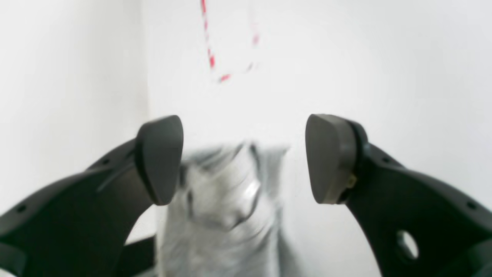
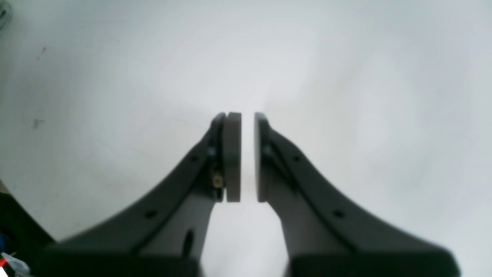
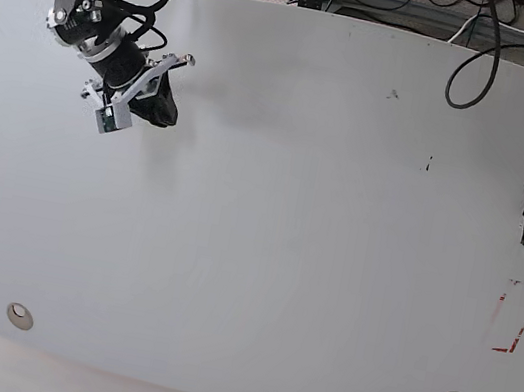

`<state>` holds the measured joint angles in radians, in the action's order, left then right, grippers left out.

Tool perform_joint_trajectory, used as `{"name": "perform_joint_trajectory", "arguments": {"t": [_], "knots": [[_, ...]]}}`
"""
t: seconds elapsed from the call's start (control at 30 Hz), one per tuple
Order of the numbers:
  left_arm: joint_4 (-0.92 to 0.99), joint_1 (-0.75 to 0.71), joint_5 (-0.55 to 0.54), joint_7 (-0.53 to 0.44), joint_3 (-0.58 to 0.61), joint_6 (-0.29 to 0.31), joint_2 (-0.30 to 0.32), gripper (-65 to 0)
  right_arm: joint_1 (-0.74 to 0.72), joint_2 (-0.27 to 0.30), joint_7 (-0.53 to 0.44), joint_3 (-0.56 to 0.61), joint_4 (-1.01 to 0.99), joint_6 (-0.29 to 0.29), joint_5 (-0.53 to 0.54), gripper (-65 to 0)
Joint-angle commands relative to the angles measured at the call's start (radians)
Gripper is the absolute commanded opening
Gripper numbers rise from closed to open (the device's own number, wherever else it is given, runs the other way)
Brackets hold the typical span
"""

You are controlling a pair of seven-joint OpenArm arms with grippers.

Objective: Fold the T-shirt properly

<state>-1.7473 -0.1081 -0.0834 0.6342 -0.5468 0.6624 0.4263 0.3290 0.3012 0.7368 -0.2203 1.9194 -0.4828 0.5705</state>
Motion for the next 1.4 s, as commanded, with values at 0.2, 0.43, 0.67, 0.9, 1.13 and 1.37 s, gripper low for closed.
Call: {"name": "perform_joint_trajectory", "arguments": {"t": [0.2,0.43,0.67,0.9,1.13,1.37], "knots": [[-0.121,-0.025,-0.008,-0.029,0.031,-0.01,-0.175,-31.7,0.08,-0.027,-0.29,-0.009,0.013,0.0,-0.22,-60.1],[-0.076,-0.124,-0.005,-0.222,0.116,-0.01,-0.251,-41.5,0.157,-0.138,-0.626,-0.093,-0.085,-0.001,-0.485,-60.1],[0.077,-0.256,0.098,-0.613,0.17,-0.069,-0.314,-41.5,0.285,-0.179,-0.854,-0.15,-0.197,0.0,-0.505,-60.1],[0.056,-0.442,0.093,-0.696,0.176,-0.16,-0.343,-41.5,0.445,-0.225,-0.959,-0.166,-0.206,0.0,-0.504,-60.1],[-0.128,-0.779,0.093,-0.706,0.173,-0.158,-0.427,-41.5,0.623,-0.239,-1.034,-0.159,-0.208,0.0,-0.456,-60.1],[-0.101,-1.036,0.093,-0.706,0.179,-0.158,-0.462,-41.5,0.766,-0.23,-1.037,-0.127,-0.24,-0.001,-0.335,-60.1]]}}
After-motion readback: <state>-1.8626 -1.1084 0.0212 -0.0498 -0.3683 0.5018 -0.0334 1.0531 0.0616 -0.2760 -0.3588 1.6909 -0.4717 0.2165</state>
